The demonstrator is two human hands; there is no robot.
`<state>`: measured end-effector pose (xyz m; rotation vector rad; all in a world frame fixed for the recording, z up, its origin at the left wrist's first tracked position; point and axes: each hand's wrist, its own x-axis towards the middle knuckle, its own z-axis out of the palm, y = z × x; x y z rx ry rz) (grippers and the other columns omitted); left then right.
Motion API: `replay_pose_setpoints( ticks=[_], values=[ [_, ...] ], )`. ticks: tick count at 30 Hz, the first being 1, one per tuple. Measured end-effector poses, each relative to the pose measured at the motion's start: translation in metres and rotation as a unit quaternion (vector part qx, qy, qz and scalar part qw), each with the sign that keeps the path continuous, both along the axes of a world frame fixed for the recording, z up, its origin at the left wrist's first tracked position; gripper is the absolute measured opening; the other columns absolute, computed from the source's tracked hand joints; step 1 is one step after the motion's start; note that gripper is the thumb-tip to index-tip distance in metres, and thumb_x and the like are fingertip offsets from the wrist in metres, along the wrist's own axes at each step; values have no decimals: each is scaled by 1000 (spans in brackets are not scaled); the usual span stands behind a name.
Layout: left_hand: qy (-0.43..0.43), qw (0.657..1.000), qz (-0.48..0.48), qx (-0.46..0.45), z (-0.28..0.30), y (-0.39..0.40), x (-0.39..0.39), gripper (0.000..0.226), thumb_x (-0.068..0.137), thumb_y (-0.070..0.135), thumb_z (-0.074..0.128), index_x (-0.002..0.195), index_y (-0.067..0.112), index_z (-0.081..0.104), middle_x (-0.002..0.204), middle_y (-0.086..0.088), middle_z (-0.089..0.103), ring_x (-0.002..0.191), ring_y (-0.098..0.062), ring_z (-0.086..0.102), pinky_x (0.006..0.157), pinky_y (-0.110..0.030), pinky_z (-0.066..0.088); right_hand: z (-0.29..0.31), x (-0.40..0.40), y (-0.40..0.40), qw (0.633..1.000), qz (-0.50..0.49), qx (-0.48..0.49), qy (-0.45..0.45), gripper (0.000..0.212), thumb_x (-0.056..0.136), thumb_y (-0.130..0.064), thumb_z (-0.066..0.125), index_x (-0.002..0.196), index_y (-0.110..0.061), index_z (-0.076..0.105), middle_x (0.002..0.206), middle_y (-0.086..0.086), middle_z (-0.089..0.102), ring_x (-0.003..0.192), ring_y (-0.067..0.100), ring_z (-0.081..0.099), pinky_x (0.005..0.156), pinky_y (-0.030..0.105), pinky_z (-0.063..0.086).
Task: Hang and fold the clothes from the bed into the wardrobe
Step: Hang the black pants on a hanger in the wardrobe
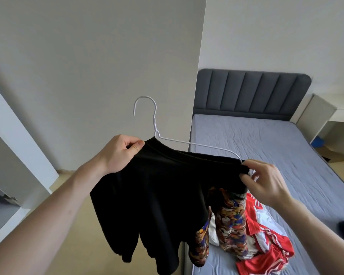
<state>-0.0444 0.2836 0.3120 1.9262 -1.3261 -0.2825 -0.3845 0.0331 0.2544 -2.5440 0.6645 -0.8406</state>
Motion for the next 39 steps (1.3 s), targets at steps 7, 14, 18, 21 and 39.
replay_pose_setpoints(
  ticks=[7,14,18,21,39],
  values=[
    [33,999,-29,-2,5,8,4,50,101,42,49,66,16,25,67,-1,20,63,-20,21,57,-31,19,3,8,1,987,59,-10,-148,17,71,-16,48,60,-7,38,58,-1,36,51,20,33,44,35,28],
    [-12,1000,-14,26,-3,12,17,52,106,34,52,67,15,25,64,2,22,61,-16,24,61,-36,23,12,22,0,979,64,23,-190,13,79,-7,60,75,-11,71,73,-3,60,62,19,56,53,30,42],
    [-59,997,-26,44,-13,8,10,49,103,40,50,67,16,28,59,8,24,57,-11,25,57,-36,27,12,34,-3,986,28,91,-139,23,88,4,64,80,-18,68,79,-4,60,72,22,58,56,42,49],
    [-126,985,-24,116,-24,3,4,47,99,49,46,69,14,40,56,3,35,54,-15,35,58,-41,39,21,48,2,982,11,109,-153,26,92,4,61,88,-21,67,86,-9,63,77,19,63,59,42,55],
    [21,996,92,-4,-52,-31,-25,49,97,51,50,65,14,40,54,6,35,54,-13,36,58,-37,32,28,86,89,939,308,137,75,59,84,-7,64,130,-43,55,141,-24,53,94,7,74,83,26,60]
  ],
)
